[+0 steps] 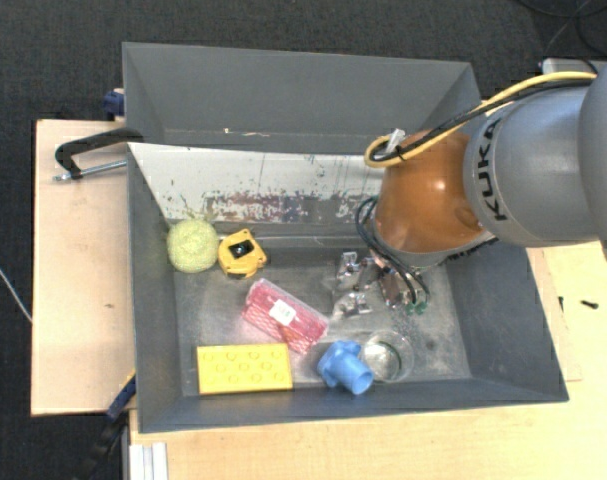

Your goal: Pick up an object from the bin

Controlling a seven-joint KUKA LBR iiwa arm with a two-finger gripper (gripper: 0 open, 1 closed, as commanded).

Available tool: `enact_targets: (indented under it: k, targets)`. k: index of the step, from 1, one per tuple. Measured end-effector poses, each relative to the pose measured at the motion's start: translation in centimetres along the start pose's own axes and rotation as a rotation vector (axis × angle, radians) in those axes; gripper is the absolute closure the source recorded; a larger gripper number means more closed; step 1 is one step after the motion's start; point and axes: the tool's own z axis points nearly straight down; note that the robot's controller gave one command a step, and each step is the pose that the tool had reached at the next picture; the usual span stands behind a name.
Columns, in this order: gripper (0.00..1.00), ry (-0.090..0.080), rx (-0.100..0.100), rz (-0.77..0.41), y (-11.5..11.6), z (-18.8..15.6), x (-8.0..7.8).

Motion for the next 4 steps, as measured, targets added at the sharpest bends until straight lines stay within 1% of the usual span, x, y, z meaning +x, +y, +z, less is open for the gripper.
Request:
enact_targets:
  k: [1,2,3,4]
  targets:
    - [1.00,0.000,0.000,0.001,0.0,0.0,0.0]
    - [1.00,0.010,-0.003,0.001,0.7,-5.0,0.4]
    - [1.00,0.000,-0.002,-0.150,1.3,-7.7,-2.8]
    - [1.00,0.006,-0.004,-0.063,-0.9,-12.6,-2.1]
